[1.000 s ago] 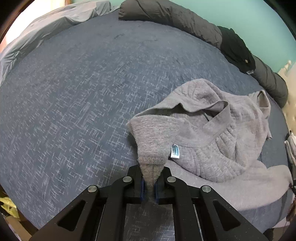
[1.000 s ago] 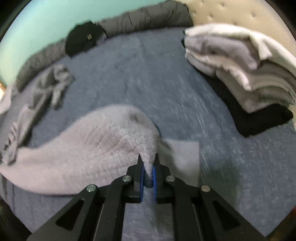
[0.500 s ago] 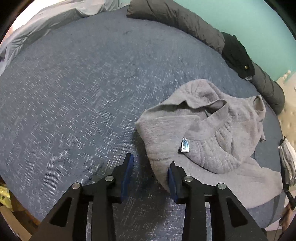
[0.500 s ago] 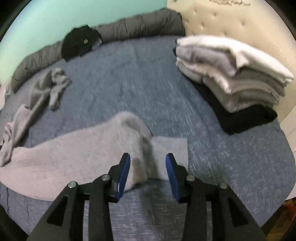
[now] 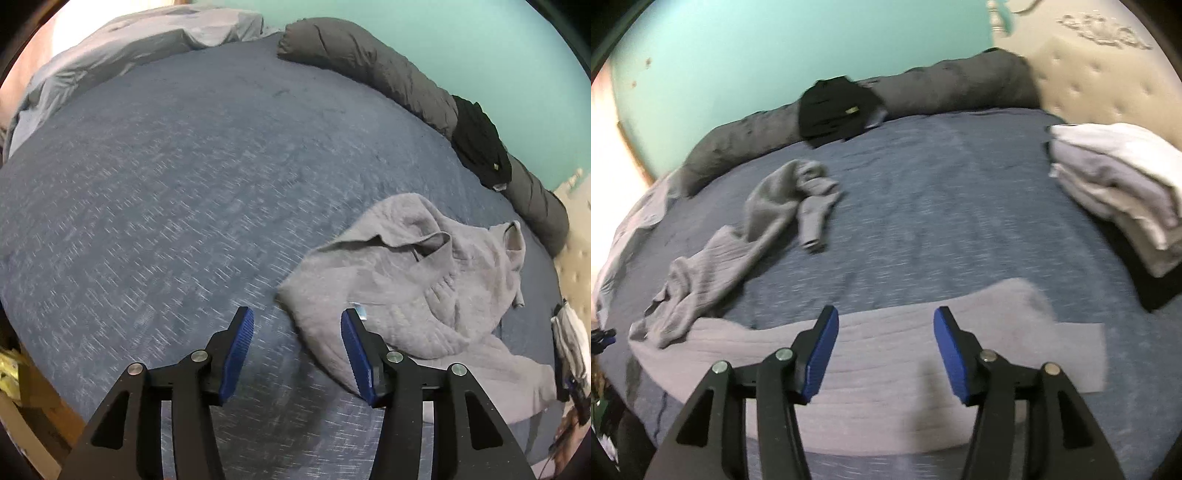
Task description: Fold clothes
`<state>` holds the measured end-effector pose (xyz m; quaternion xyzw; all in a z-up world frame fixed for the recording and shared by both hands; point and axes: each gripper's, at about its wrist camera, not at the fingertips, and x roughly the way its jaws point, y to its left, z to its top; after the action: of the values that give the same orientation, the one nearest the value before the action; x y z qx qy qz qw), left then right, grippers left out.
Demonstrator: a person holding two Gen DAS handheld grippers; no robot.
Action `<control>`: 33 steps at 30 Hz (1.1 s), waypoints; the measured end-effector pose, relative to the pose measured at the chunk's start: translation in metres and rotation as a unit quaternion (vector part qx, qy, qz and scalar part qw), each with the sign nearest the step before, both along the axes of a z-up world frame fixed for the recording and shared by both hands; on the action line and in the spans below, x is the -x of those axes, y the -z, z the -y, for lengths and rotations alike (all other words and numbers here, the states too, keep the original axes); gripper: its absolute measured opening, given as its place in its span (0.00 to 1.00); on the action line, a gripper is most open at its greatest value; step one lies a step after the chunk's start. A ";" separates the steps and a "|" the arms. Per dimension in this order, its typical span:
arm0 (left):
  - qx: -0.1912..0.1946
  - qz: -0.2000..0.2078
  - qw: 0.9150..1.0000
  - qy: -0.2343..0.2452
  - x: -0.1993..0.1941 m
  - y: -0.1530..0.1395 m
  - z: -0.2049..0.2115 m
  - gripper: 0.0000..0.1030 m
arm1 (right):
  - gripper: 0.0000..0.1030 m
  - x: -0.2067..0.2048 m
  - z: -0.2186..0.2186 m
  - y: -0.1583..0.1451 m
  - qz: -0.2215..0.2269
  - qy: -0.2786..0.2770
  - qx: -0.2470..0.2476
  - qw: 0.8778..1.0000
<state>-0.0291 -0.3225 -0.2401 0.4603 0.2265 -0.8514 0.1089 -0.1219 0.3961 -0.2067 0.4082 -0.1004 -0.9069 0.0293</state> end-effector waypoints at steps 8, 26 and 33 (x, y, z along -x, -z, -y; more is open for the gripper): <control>-0.013 0.004 0.996 0.089 0.060 0.012 -0.042 0.57 | 0.55 0.004 0.028 0.032 0.027 -0.007 0.025 0.999; -0.031 0.013 0.981 0.188 0.218 0.057 -0.131 0.61 | 0.58 0.007 0.038 0.058 0.054 -0.002 0.013 0.998; -0.040 0.020 0.980 0.194 0.228 0.067 -0.134 0.61 | 0.58 0.014 0.048 0.063 0.058 -0.015 0.022 0.998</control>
<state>-0.2570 -0.1880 -0.3071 0.5166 0.1643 -0.8372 -0.0724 -0.1359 0.3480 -0.2698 0.4608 -0.1160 -0.8787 0.0456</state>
